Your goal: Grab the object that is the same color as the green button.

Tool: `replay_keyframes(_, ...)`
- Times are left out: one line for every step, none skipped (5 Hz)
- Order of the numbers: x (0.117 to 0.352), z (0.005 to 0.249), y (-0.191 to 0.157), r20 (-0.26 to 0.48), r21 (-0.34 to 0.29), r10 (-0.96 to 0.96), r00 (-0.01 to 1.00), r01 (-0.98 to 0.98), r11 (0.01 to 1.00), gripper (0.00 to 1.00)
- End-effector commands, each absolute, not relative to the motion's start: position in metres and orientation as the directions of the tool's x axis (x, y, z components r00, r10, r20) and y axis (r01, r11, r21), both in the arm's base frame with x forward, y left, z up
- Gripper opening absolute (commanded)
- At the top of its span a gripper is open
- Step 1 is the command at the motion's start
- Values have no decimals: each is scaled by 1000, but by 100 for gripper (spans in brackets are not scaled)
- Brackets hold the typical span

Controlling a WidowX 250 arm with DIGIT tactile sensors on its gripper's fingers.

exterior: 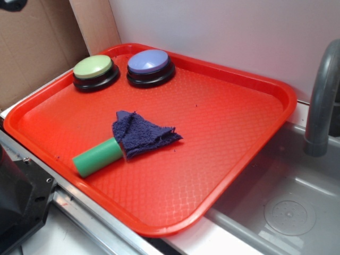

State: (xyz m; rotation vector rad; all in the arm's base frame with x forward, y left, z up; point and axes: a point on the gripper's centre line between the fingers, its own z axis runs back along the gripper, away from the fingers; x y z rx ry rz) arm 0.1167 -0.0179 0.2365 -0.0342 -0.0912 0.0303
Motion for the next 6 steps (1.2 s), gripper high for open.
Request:
replay_keyframes(117, 236, -18, 91, -35, 32, 995, -29, 999, 100)
replay_keyframes(125, 214, -19, 107, -48, -14, 994, 19, 999, 100)
replay_keyframes(137, 188, -25, 102, -43, -20, 995, 25, 999, 100)
replay_keyframes(148, 156, -32, 61, -55, -38, 997, 42, 998, 100)
replay_keyframes(153, 127, -37, 44, -39, -38, 998, 40, 998, 100)
replay_keyframes(156, 93, -39, 38, 7, -17, 999, 17, 1000, 100)
